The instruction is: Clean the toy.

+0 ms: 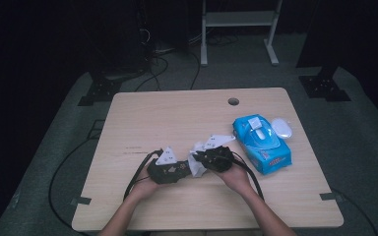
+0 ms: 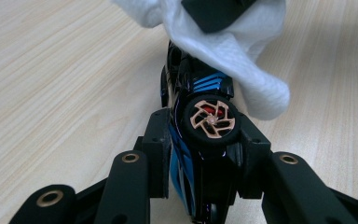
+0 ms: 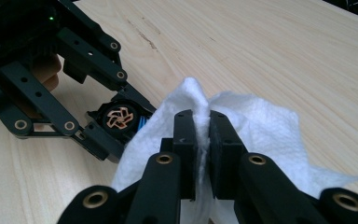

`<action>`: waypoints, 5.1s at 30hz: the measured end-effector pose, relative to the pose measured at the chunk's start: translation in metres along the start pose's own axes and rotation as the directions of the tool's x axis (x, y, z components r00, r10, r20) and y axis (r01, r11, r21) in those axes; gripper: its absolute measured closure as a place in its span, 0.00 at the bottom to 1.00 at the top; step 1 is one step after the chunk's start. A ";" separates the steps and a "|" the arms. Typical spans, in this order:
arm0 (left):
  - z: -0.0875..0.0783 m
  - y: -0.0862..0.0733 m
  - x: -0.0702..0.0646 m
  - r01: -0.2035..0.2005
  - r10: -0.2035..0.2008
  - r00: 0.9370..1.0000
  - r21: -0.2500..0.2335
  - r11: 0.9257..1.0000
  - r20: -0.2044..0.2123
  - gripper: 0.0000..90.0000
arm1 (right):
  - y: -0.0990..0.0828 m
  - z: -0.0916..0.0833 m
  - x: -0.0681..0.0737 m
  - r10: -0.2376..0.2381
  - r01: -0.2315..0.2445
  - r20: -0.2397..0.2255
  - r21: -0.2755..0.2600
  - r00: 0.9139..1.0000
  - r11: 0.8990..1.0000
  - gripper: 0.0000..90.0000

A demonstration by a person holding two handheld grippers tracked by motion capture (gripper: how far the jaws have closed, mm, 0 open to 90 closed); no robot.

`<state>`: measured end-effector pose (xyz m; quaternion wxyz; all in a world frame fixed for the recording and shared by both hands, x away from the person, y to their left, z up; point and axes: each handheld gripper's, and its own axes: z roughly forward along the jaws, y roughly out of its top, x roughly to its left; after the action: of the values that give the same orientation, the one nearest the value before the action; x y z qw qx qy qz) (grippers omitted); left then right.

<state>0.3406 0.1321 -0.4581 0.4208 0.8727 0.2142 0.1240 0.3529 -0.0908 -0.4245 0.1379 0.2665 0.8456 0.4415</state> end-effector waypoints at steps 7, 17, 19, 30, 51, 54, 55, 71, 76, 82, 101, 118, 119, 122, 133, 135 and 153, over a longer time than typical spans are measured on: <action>-0.002 -0.002 0.001 0.002 -0.002 1.000 0.002 1.000 0.003 0.72 | -0.009 -0.016 -0.022 0.031 -0.032 0.083 0.004 0.996 0.999 0.91; 0.008 0.010 0.002 -0.009 0.008 1.000 0.073 0.997 0.005 0.61 | -0.009 -0.012 -0.013 0.023 -0.023 0.019 -0.011 1.000 1.000 0.91; 0.011 0.011 0.002 -0.010 0.009 1.000 0.077 0.997 0.009 0.62 | -0.012 -0.016 -0.022 0.043 -0.042 0.055 -0.018 0.998 0.999 0.91; 0.003 0.009 0.007 -0.003 0.004 1.000 0.079 0.997 -0.002 0.70 | -0.021 -0.018 -0.034 0.129 -0.128 0.095 -0.019 0.987 0.992 0.91; 0.017 0.038 0.010 0.000 -0.009 0.999 0.181 0.983 0.045 0.37 | -0.028 -0.033 -0.039 0.178 -0.174 0.058 -0.067 0.982 0.982 0.91; 0.022 0.041 0.010 0.001 -0.011 0.999 0.196 0.981 0.047 0.33 | -0.029 -0.033 -0.040 0.181 -0.178 0.045 -0.075 0.982 0.981 0.91; 0.023 0.041 0.010 0.001 -0.011 0.999 0.201 0.980 0.047 0.32 | -0.029 -0.033 -0.040 0.182 -0.178 0.044 -0.076 0.982 0.981 0.91; 0.043 0.056 0.007 -0.029 0.013 0.998 0.276 0.961 0.062 0.25 | -0.037 -0.041 -0.050 0.202 -0.197 0.067 -0.081 0.977 0.977 0.91; 0.049 0.063 0.004 -0.049 0.032 0.998 0.295 0.954 0.061 0.22 | -0.037 -0.041 -0.050 0.197 -0.192 0.067 -0.079 0.978 0.978 0.91; 0.058 0.069 -0.004 -0.156 0.155 0.987 0.395 0.905 0.034 0.42 | -0.040 -0.041 -0.051 0.204 -0.199 0.061 -0.078 0.977 0.977 0.91; 0.047 0.072 -0.006 -0.154 0.148 0.988 0.291 0.944 0.041 0.63 | -0.042 -0.032 -0.049 0.223 -0.223 -0.007 -0.065 0.975 0.973 0.91; 0.024 0.082 -0.013 -0.141 0.135 0.989 0.128 0.982 0.053 0.63 | -0.016 -0.059 -0.037 0.179 -0.190 -0.070 -0.206 0.981 0.960 0.92; 0.023 0.082 -0.014 -0.144 0.138 0.989 0.126 0.981 0.053 0.63 | -0.018 -0.059 -0.039 0.188 -0.198 -0.066 -0.201 0.980 0.959 0.92; 0.023 0.079 -0.015 -0.149 0.143 0.988 0.122 0.981 0.054 0.63 | -0.021 -0.057 -0.042 0.203 -0.209 -0.048 -0.186 0.978 0.960 0.92; 0.015 0.076 -0.018 -0.129 0.126 0.991 0.058 0.990 0.053 0.63 | -0.004 -0.062 -0.023 0.125 -0.138 -0.071 -0.232 0.990 0.963 0.92; 0.014 0.074 -0.017 -0.127 0.124 0.991 0.058 0.990 0.055 0.63 | -0.010 -0.062 -0.029 0.147 -0.159 -0.072 -0.226 0.987 0.961 0.92; 0.004 0.070 -0.010 -0.095 0.095 0.994 -0.002 0.995 0.060 0.63 | -0.025 -0.054 -0.039 0.199 -0.202 -0.037 -0.184 0.979 0.962 0.92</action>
<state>0.3520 0.0853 -0.4055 0.4203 0.8854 0.1597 0.1177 0.3514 -0.1617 -0.4140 0.1092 0.3326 0.7703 0.5330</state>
